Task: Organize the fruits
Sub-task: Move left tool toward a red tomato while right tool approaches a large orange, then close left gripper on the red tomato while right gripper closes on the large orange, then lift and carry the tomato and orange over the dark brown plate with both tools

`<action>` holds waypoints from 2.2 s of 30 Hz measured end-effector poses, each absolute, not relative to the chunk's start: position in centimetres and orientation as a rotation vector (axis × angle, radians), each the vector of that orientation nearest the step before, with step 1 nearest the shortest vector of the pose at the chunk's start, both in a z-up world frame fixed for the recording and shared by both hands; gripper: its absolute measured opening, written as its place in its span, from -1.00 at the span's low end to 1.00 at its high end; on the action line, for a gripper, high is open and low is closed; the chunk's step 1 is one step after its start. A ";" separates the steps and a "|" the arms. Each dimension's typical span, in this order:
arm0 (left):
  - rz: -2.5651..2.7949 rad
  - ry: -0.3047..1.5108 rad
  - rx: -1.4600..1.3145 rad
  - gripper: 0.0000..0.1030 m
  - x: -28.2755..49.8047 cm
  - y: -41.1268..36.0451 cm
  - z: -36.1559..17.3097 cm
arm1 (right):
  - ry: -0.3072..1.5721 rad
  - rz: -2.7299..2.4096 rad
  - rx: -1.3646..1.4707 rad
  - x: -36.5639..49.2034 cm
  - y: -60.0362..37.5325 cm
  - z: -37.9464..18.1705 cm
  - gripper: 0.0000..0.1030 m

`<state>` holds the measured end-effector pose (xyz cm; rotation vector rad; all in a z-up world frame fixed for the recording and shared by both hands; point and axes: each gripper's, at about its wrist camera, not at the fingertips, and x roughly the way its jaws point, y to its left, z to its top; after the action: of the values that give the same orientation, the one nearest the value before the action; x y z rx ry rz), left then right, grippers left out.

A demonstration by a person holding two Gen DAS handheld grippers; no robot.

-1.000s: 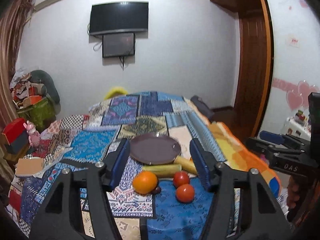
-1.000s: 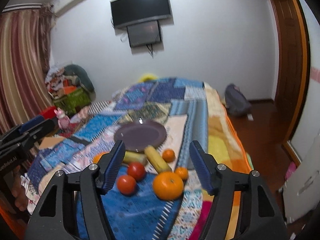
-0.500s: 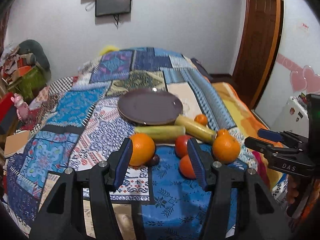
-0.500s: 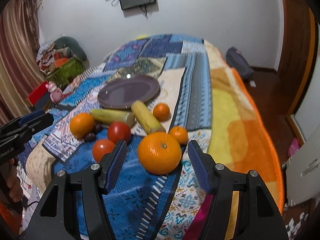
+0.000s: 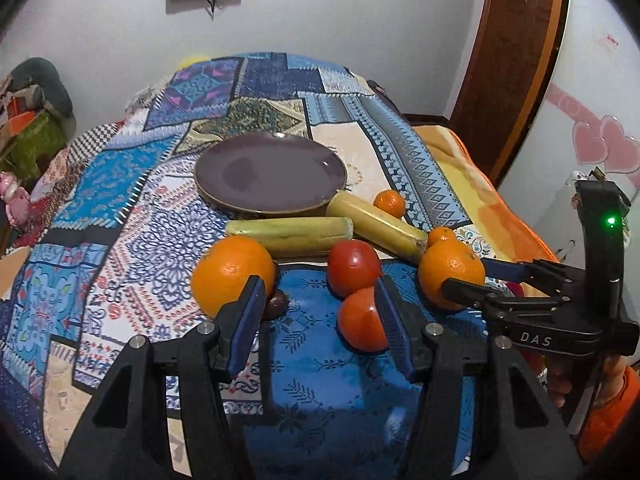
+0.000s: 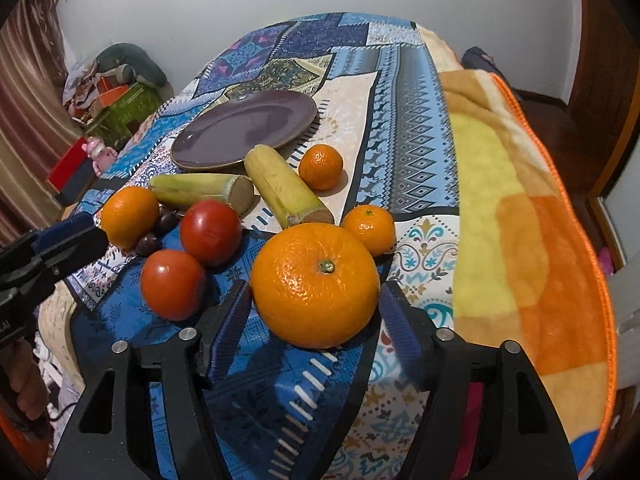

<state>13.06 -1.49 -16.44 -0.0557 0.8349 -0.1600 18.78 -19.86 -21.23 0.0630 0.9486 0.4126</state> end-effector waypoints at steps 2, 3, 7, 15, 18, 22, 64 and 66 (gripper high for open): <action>-0.168 0.846 -0.058 0.11 13.4 -1.7 -16.7 | 0.962 0.420 0.078 19.1 -20.0 -21.6 0.33; -0.173 0.851 -0.058 0.11 13.5 -1.9 -16.9 | 0.967 0.423 0.081 19.2 -20.0 -21.7 0.34; -0.191 0.863 -0.057 0.11 13.9 -2.4 -17.2 | 0.970 0.426 0.065 19.3 -19.7 -22.1 0.35; -0.232 0.898 -0.026 0.11 14.2 -4.3 -18.0 | 0.946 0.426 0.055 18.9 -19.9 -21.8 0.30; -0.235 0.920 -0.014 0.11 14.5 -4.9 -18.5 | 0.932 0.425 0.051 18.5 -20.3 -21.3 0.30; -0.230 0.967 -0.020 0.11 15.1 -5.5 -19.4 | 0.909 0.423 0.059 18.0 -21.0 -20.6 0.30; -0.084 0.737 -0.046 -0.09 17.0 0.7 -10.7 | 0.646 0.501 0.022 20.6 -15.2 -12.4 0.30; -0.075 0.725 -0.044 -0.09 17.6 1.2 -10.3 | 0.638 0.507 0.020 21.4 -14.5 -12.2 0.30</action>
<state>17.61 1.16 -10.28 -0.0438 0.7254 -0.0747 21.43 -14.47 -12.18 0.0204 0.6375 0.5066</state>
